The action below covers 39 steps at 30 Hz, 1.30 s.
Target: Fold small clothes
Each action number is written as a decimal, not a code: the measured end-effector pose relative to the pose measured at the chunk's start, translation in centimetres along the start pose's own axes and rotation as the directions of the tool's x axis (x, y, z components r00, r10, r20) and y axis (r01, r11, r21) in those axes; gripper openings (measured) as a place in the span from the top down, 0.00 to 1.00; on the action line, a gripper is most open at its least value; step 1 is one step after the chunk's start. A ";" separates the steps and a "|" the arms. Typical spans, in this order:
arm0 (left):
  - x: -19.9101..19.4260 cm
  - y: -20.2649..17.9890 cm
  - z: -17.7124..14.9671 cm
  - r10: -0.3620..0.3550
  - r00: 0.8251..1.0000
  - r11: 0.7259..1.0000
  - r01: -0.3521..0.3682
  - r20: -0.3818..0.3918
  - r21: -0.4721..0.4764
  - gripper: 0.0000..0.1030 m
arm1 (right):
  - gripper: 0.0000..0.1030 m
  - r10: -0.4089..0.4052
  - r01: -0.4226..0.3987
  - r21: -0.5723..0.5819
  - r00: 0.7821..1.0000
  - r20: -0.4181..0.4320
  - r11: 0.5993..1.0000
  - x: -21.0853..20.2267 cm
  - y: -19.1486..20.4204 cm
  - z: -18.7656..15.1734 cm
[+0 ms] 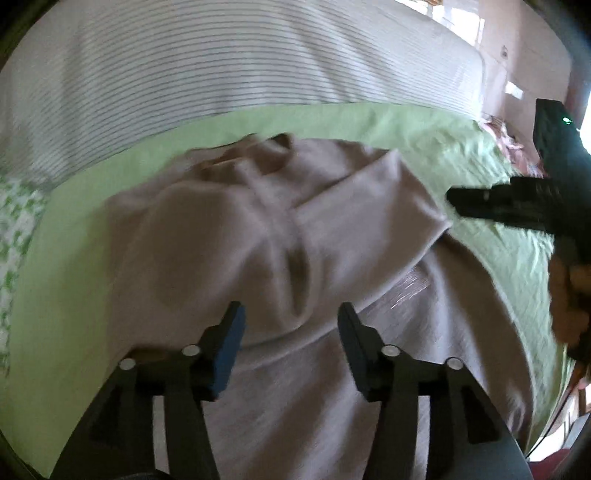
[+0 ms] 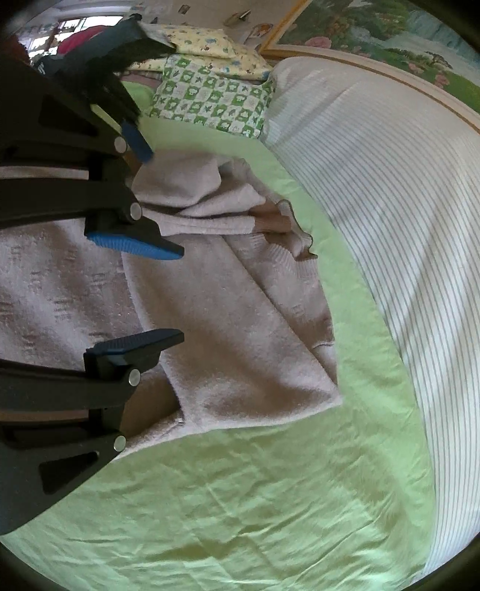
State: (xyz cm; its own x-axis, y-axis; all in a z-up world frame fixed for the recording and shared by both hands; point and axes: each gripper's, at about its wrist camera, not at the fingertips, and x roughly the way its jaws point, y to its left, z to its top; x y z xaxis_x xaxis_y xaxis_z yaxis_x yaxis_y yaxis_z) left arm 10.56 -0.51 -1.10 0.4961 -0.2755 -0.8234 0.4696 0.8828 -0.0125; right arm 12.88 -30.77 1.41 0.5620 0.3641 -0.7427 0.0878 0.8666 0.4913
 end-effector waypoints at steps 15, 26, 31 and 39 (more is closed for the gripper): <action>3.0 12.9 -3.4 0.234 0.958 0.960 -0.255 -0.165 -0.116 0.42 | 0.54 0.087 -0.104 -0.122 0.987 -0.132 0.987 13.2 6.5 7.2; 6.1 13.4 -2.2 0.318 0.930 0.916 -0.351 -0.185 -0.194 0.45 | 0.94 0.109 -0.138 -0.123 0.969 -0.221 0.983 18.8 9.2 7.7; 4.8 15.4 -2.8 0.361 0.912 0.833 -0.409 -0.193 -0.372 0.77 | 0.94 0.187 -0.185 -0.043 0.981 0.045 0.982 8.3 7.5 8.2; 4.1 16.8 -5.3 0.296 0.938 0.769 -0.347 -0.182 -0.537 0.77 | 0.94 0.034 -0.063 0.179 0.987 0.160 0.982 0.4 -3.0 2.5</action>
State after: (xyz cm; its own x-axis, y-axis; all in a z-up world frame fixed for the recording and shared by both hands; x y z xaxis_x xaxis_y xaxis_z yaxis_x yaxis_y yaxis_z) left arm 16.63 15.19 -7.68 0.4713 0.0724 -0.8790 -0.2032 0.9787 -0.0284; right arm 14.90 -34.12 0.78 0.6890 0.3343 -0.6431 0.1980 0.7667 0.6107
